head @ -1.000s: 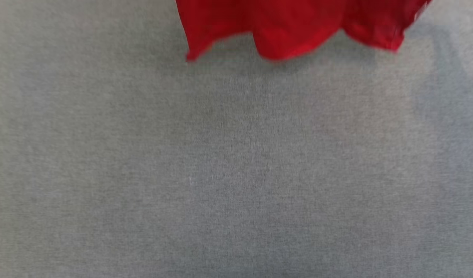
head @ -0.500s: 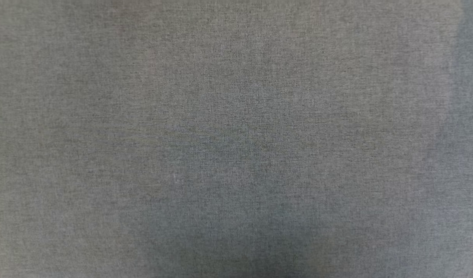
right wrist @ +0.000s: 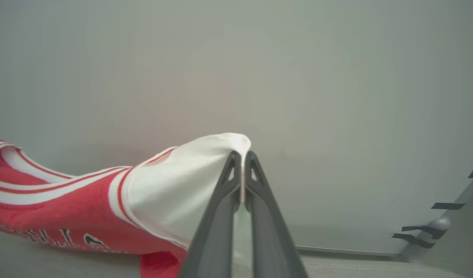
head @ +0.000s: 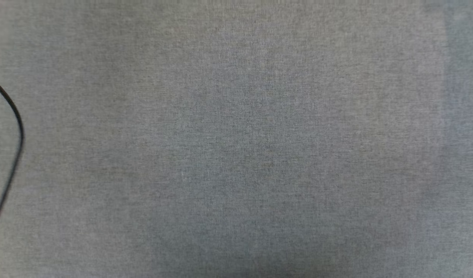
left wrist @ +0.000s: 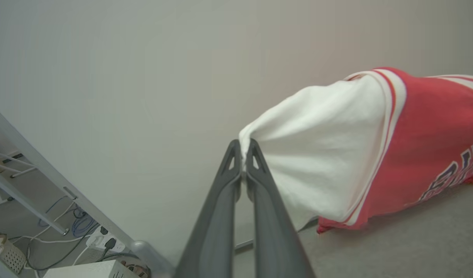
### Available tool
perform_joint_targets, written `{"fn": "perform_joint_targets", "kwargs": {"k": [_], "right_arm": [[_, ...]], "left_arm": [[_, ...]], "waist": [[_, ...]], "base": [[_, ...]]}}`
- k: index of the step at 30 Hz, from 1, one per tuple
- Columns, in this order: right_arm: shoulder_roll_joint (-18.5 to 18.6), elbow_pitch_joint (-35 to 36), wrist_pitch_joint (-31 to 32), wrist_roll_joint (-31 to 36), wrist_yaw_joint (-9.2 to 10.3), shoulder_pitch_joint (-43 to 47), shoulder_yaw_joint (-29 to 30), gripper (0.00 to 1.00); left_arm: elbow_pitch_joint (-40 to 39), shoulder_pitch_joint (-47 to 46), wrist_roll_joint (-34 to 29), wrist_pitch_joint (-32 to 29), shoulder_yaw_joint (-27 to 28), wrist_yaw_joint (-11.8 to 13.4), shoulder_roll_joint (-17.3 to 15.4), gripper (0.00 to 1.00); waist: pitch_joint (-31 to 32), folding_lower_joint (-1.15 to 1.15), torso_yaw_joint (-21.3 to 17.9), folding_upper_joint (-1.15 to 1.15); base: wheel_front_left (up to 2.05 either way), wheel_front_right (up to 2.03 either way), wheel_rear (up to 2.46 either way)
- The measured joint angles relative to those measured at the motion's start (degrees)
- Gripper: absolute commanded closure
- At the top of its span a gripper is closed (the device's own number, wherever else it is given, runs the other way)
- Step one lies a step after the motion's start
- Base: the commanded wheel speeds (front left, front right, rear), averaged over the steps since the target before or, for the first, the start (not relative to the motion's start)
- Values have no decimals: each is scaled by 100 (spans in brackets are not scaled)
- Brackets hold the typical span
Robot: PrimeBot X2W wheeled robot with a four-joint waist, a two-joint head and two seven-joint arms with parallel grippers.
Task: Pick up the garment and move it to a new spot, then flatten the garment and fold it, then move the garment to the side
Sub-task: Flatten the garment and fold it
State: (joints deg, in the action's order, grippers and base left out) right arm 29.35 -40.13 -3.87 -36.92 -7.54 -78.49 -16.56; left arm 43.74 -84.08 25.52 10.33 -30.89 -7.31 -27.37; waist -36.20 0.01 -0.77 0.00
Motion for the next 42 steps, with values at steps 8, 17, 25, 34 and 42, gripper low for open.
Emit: {"fn": "perform_joint_targets", "kwargs": {"k": [8,17,25,34,42], "right_arm": [[269,452,14,-759,0,1768,-394,100],[803,1113,166,-1281,0,3675,-970,100],[1179,1416,320,-1740,0,4993,-1230,100],[1493,1675,606,-2005,0,6026,-1522,100],[1786,2036,1031,-2307,0,6709,-1642,100]], "left_arm": [[84,1774,449,129,-218,-1,212,100],[-159,3503,915,-93,-541,-1,194,100],[-541,4702,1185,-580,-867,0,3,100],[-1043,5750,1424,-966,-984,130,-271,100],[-1742,6563,1749,-1536,-1080,279,-598,100]], "waist": [[592,-1,45,0],[1361,-1,128,0],[2081,-1,206,0],[2808,-1,262,0],[3351,-1,307,0]], "base": [[0,0,0],[0,0,0],[0,0,0],[0,0,0],[0,0,0]]}}
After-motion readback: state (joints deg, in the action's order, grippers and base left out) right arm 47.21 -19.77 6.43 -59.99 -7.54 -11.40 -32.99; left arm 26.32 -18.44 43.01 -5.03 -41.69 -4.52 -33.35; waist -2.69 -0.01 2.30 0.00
